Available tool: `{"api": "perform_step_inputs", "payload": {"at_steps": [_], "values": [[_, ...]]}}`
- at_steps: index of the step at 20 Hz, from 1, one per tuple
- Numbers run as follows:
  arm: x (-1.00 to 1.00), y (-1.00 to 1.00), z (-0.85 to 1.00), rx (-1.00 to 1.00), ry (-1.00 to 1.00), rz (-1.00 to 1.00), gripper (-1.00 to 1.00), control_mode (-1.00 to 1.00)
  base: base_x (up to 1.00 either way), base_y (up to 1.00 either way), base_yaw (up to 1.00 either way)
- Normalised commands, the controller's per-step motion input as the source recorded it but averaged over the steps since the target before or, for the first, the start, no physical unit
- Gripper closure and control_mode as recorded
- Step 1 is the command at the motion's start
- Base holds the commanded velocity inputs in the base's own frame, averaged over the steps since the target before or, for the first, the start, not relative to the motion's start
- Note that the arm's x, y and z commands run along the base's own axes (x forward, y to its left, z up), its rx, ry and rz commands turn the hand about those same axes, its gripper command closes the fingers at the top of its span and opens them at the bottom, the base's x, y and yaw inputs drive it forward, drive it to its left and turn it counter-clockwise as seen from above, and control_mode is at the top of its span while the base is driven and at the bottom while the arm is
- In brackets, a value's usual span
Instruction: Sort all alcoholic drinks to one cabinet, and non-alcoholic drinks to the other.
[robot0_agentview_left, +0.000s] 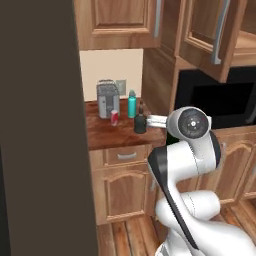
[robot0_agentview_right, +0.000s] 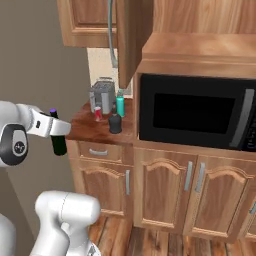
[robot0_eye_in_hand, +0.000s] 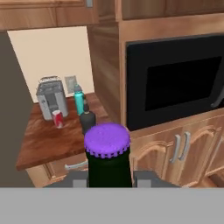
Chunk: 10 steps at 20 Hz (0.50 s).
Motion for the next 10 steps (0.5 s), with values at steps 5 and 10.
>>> {"api": "perform_step_inputs", "payload": {"at_steps": [5,10], "values": [[0.00,0.00,0.00,0.00,0.00,0.00,1.00,1.00,-0.20,-0.75,0.00],[0.00,0.00,0.00,0.00,0.00,0.00,1.00,1.00,0.00,-0.99,0.00]]}}
